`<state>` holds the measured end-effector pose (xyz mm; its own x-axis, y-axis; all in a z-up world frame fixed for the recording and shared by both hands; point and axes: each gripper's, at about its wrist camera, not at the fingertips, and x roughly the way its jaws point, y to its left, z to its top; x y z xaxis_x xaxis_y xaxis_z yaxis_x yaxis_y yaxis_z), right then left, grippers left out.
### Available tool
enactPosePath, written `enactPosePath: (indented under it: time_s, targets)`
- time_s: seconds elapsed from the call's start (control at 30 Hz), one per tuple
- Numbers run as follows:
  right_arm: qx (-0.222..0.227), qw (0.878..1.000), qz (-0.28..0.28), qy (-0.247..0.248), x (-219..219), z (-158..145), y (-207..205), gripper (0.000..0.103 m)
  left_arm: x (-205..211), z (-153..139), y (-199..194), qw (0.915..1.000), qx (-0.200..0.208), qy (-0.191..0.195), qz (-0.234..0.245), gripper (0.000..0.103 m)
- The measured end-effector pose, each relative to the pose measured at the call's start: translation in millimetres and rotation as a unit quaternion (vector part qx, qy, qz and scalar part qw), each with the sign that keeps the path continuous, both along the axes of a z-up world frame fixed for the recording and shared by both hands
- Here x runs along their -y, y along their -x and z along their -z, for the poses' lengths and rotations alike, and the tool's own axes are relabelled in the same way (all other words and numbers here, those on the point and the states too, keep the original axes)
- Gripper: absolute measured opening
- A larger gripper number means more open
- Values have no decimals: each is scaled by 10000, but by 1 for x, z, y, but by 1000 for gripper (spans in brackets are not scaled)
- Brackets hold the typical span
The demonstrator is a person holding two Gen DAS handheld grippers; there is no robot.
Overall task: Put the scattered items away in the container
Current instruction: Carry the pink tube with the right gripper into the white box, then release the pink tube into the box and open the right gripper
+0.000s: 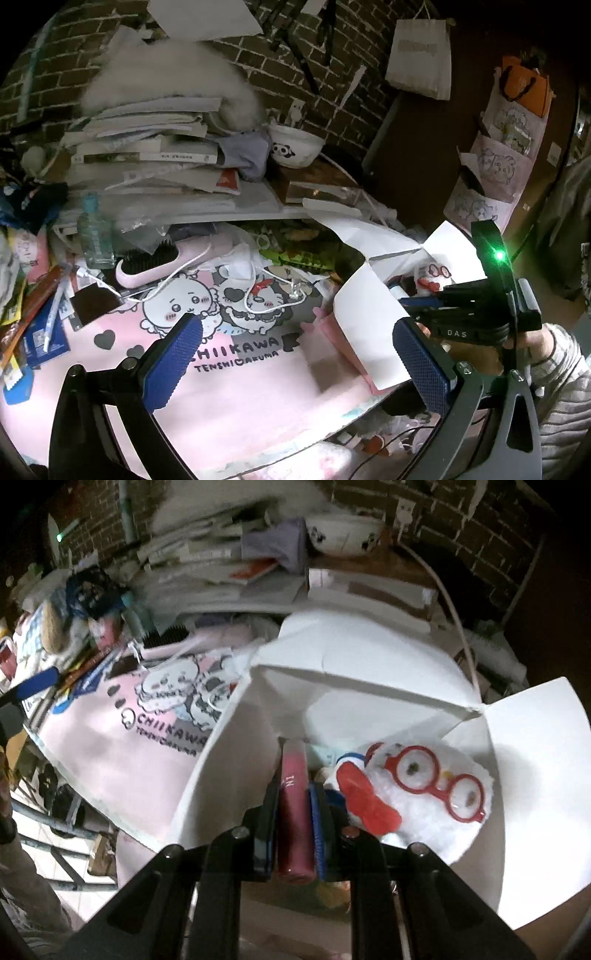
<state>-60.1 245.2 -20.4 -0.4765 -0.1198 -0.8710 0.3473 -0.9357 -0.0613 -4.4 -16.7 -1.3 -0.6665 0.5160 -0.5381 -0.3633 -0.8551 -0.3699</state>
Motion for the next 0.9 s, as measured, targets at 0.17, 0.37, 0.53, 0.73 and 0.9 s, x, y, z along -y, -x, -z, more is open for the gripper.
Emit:
enactPosePath:
  time_s: [0.17, 0.37, 0.53, 0.73, 0.9]
  targets:
    - [337, 9994, -16, -79, 2, 8, 8, 14, -7, 3, 2, 9999, 53, 49, 115, 103]
    - [716, 9973, 101, 138, -5, 16, 17, 14, -11, 1, 3, 9998, 74, 152, 145, 103]
    - [553, 9983, 93, 149, -4, 12, 14, 20, -12, 0, 4, 9998, 126, 128, 100, 103]
    - [-416, 9989, 149, 144, -6, -7, 3, 56, -16, -3, 5, 9993, 111, 361, -71, 103]
    - [-682, 9970, 160, 318, -9, -17, -1, 59, -20, -10, 3, 9990, 13, 431, -153, 103]
